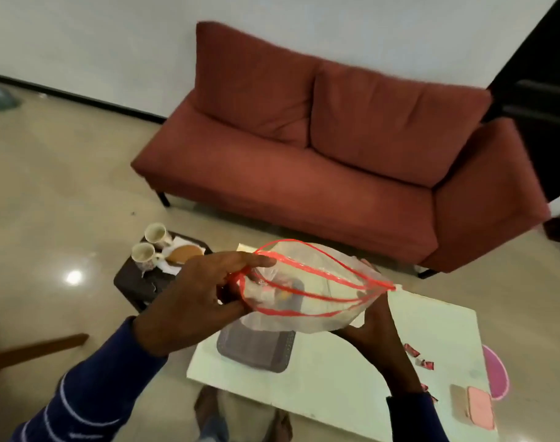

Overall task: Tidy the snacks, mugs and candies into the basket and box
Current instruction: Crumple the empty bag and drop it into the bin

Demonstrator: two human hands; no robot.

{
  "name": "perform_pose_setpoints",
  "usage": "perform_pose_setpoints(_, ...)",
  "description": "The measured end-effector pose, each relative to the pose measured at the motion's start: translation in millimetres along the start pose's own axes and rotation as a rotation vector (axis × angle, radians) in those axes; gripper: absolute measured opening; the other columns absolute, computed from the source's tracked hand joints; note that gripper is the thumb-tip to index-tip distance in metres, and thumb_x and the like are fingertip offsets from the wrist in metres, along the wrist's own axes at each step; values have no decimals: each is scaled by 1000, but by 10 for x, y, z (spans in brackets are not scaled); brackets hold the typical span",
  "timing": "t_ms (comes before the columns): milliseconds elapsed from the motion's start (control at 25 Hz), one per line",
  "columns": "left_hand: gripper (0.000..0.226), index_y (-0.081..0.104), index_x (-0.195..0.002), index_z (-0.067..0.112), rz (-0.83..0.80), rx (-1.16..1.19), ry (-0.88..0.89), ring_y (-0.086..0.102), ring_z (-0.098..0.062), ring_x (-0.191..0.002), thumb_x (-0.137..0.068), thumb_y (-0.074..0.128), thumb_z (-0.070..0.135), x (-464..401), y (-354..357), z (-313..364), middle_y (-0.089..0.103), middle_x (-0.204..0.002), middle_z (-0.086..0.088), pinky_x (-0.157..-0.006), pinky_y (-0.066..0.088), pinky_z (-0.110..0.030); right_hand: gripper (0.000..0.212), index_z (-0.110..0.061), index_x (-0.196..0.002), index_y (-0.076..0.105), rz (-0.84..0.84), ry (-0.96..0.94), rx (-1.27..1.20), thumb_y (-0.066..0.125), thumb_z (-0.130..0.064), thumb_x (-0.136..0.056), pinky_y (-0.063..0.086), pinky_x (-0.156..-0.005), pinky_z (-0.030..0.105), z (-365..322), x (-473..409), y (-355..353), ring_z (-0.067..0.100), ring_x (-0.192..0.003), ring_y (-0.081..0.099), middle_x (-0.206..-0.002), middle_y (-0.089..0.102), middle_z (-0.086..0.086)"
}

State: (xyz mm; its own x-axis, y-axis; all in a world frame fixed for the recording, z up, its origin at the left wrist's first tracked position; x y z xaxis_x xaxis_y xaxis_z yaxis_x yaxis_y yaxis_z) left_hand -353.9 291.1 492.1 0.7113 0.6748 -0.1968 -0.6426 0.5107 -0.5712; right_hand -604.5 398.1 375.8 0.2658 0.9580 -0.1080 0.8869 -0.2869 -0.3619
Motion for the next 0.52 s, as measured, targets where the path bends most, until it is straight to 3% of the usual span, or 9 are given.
perform_pose_setpoints(120,46,67,-114,31,69,-64,109,65,9,-77,-72,82,19,-79,-249,362,67,-94,30,-67,47,-7,117,-44,-149,23,-21,-39,-60,89,-56,-54,35,-110,37,-364,-82,-232,7,-142,34,-156,30,-19)
perform_pose_setpoints(240,47,63,-116,29,51,40,192,68,0,-87,-74,84,21,-195,-338,591,68,-105,16,-71,49,-8,109,-34,-147,34,-117,-66,-130,93,-43,-56,39,-108,43,-668,-175,-267,14,-141,40,-153,41,-10)
perform_pose_setpoints(360,53,57,-117,42,106,170,190,69,-11,-97,-74,85,30,-271,-477,725,63,-117,1,-78,54,-16,59,-18,-124,63,-85,-85,-254,87,-28,-71,50,-100,48,-847,-227,-281,21,-120,63,-124,69,1)
perform_pose_setpoints(440,51,52,-114,35,203,284,143,72,-19,-86,-75,84,27,-307,-580,775,69,-103,-7,-73,58,-24,25,-15,-106,72,-11,-120,-344,77,-15,-82,56,-87,34,-976,-228,-330,20,-104,71,-108,76,4)
perform_pose_setpoints(520,48,48,-109,27,323,353,93,71,-23,-74,-73,80,22,-355,-700,717,70,-86,-7,-67,59,-30,11,-16,-93,72,63,-157,-401,71,-7,-87,55,-73,23,-1079,-238,-400,14,-85,73,-91,77,2)
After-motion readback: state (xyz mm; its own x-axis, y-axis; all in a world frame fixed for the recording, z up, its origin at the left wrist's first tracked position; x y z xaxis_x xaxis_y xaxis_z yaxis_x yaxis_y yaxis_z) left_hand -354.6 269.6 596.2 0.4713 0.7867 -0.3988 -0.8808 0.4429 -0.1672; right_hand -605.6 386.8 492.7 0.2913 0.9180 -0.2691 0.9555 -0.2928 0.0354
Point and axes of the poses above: each hand's wrist, its own x-axis away from the middle knuckle, its own y-axis out of the palm, z = x × y, the point moved 4 cm from there along -x, towards the middle knuckle
